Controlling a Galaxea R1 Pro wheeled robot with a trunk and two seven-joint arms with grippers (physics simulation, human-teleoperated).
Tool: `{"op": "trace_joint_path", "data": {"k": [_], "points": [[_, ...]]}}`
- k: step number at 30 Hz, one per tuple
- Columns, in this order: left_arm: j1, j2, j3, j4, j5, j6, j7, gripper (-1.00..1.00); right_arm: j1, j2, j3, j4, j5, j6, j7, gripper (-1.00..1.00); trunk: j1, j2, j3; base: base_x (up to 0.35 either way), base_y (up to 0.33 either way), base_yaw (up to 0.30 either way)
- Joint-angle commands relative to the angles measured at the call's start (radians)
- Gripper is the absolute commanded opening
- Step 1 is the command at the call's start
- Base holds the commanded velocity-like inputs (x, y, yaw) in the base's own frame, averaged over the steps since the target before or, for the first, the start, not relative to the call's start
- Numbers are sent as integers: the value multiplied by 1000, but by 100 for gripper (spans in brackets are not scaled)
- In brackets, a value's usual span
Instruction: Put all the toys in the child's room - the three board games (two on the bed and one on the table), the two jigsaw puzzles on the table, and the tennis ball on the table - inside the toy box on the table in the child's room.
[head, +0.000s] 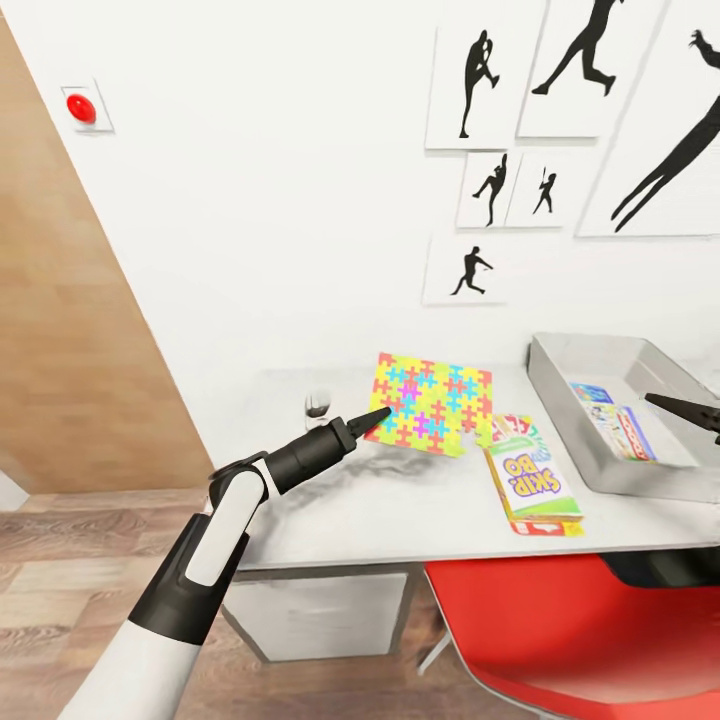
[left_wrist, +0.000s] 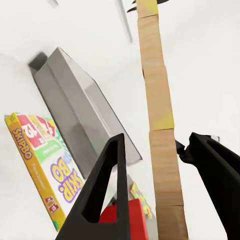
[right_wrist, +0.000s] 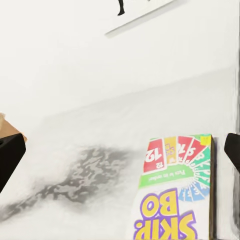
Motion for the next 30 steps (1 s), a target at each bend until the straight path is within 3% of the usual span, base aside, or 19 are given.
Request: {"op": "trace_joint_path", "data": {"k": [1,15,30], "points": [[-1,-1,1,0,5,6,1,-100,-1,0,-1,0,5,5,7,100,0,-1,1,27,-255,0],[5,0,1,1,4,1,0,-100,0,0,-1,1,5,5,7,100,0,-1,24,73,-250,0],[9,0,-1,0,4,0,4,-100,0,0,-1,0,5,5,7,100,0,-1,48,24,-67,0]]}}
